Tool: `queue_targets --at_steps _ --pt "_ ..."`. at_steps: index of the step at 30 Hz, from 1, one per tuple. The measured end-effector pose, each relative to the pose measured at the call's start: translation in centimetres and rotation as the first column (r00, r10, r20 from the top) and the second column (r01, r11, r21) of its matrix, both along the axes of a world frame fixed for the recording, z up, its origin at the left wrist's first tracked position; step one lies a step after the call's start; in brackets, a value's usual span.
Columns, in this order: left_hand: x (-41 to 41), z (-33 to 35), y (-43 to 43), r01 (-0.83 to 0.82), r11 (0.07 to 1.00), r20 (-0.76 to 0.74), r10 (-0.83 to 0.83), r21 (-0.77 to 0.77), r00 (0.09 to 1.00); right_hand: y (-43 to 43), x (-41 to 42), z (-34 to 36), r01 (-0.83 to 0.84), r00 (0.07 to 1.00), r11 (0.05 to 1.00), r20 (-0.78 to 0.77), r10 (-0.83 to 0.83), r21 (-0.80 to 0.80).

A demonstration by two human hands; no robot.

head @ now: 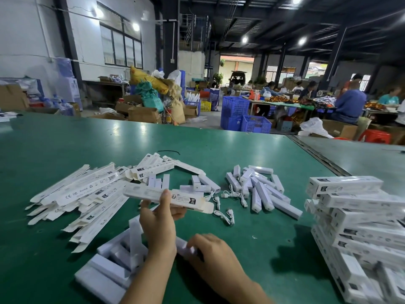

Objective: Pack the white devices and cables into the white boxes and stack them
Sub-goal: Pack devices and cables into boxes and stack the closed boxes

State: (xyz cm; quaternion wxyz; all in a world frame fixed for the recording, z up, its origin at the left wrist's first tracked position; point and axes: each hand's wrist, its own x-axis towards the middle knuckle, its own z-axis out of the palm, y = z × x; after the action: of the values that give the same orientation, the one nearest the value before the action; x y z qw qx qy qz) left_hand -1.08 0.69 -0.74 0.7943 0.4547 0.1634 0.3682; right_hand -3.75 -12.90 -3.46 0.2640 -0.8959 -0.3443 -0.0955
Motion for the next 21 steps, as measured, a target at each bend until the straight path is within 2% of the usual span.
queue_targets --at_steps 3,6,8,11,13,16,21 --pt "0.2 -0.2 0.1 -0.01 1.0 0.022 0.01 -0.022 1.0 -1.2 0.7 0.0 0.211 0.974 0.942 -0.141 -0.179 0.263" --pt "0.4 -0.3 0.3 -0.022 0.999 0.037 0.023 -0.032 0.999 -2.8 1.7 0.2 0.473 0.872 0.755 -0.364 -0.327 0.454" --pt "0.5 -0.5 0.5 -0.047 0.999 0.025 0.047 -0.02 0.999 -3.8 2.4 0.6 0.572 0.813 0.551 -0.508 -0.284 0.608" --pt "0.6 -0.7 0.6 -0.085 0.996 -0.004 0.085 -0.008 0.996 -4.9 2.6 1.6 0.595 0.799 0.221 -0.599 -0.058 0.772" --pt "0.7 -0.8 0.6 -0.095 0.995 -0.025 0.094 -0.026 0.995 -5.0 2.4 2.2 0.574 0.812 0.108 -0.581 0.058 0.812" --pt "0.7 -0.9 0.1 -0.07 0.996 -0.037 0.068 -0.056 0.997 -4.5 2.0 2.5 0.55 0.821 0.118 -0.561 0.103 0.827" --pt "0.6 -1.1 -0.3 -0.042 0.998 -0.012 0.041 -0.04 0.999 -4.0 1.8 2.2 0.544 0.818 0.205 -0.568 0.084 0.814"
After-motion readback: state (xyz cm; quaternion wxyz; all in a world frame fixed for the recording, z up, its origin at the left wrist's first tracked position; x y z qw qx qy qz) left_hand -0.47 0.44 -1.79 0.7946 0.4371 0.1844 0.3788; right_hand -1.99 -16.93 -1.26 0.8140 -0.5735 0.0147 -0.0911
